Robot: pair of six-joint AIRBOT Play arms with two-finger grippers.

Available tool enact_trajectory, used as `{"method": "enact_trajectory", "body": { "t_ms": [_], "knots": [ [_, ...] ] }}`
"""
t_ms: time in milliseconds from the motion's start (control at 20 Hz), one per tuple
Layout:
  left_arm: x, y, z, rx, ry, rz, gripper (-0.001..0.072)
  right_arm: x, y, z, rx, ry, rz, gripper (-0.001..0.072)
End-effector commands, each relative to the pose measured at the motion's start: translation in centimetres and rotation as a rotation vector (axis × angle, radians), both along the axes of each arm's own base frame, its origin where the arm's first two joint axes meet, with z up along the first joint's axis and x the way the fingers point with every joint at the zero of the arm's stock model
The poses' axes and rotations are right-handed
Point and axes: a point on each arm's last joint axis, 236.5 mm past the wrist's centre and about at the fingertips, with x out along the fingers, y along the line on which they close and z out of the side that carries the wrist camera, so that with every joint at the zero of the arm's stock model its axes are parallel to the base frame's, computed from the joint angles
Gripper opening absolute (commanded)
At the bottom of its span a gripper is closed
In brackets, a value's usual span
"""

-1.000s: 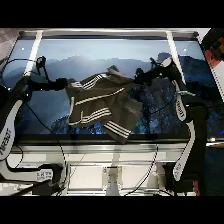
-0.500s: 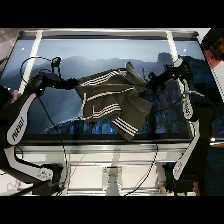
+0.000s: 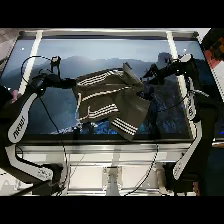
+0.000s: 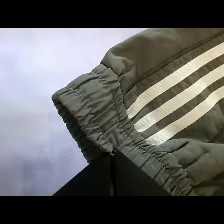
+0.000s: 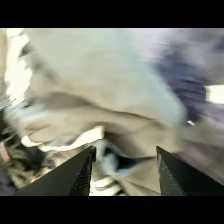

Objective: Fold the clothes and pants, and hang the long-sleeved shirts on hangers.

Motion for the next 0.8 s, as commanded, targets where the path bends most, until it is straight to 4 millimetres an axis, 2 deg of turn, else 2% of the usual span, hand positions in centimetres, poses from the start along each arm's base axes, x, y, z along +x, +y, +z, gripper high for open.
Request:
{"method": "enact_trajectory", "body": {
  "t_ms": [0,100,150,200,250,400,450,500,550,600,650,700,750],
  "knots": [
    [0.9,1.5,0.4,0.037,-0.041,0.016,0.0032,1.8,1.7,1.5,0.050,-0.109,0.000,0.0446],
    [0.9,2.7,0.3,0.060,-0.040,0.022,0.0065,2.4,1.6,1.3,0.034,-0.125,-0.014,0.0447],
    [0.9,3.2,0.3,0.070,-0.041,0.027,0.0167,2.5,1.5,1.4,0.034,-0.128,-0.018,0.0446],
    [0.9,3.5,0.3,0.070,-0.043,0.031,0.0307,2.5,1.5,1.4,0.034,-0.128,-0.018,0.0446],
    [1.0,3.6,0.3,0.071,-0.043,0.034,0.0384,2.5,1.5,1.4,0.034,-0.127,-0.018,0.0446],
    [1.0,3.8,0.4,0.070,-0.045,0.038,0.0432,2.3,1.6,1.4,0.038,-0.124,-0.014,0.0446],
    [0.9,3.8,0.9,0.068,-0.051,0.038,0.0428,2.4,1.8,1.6,0.048,-0.125,-0.016,0.0443],
    [0.9,3.6,1.7,0.056,-0.059,0.041,0.0370,2.4,1.9,1.8,0.058,-0.127,-0.018,0.0442],
    [0.7,3.5,2.7,0.054,-0.067,0.036,0.0222,2.4,1.8,1.8,0.059,-0.127,-0.018,0.0439],
    [0.3,3.3,3.9,0.052,-0.073,0.030,0.0081,2.4,1.6,1.8,0.057,-0.134,-0.012,0.0393],
    [-0.1,3.2,5.2,0.051,-0.080,0.022,0.0032,2.3,1.6,1.8,0.056,-0.139,0.000,0.0203],
    [-0.5,3.0,6.3,0.049,-0.085,0.016,0.0031,2.1,1.5,1.8,0.057,-0.133,0.004,0.0014],
    [-1.1,3.0,7.5,0.046,-0.087,0.012,0.0031,2.0,1.4,1.9,0.054,-0.147,0.022,0.0008]
  ]
}}
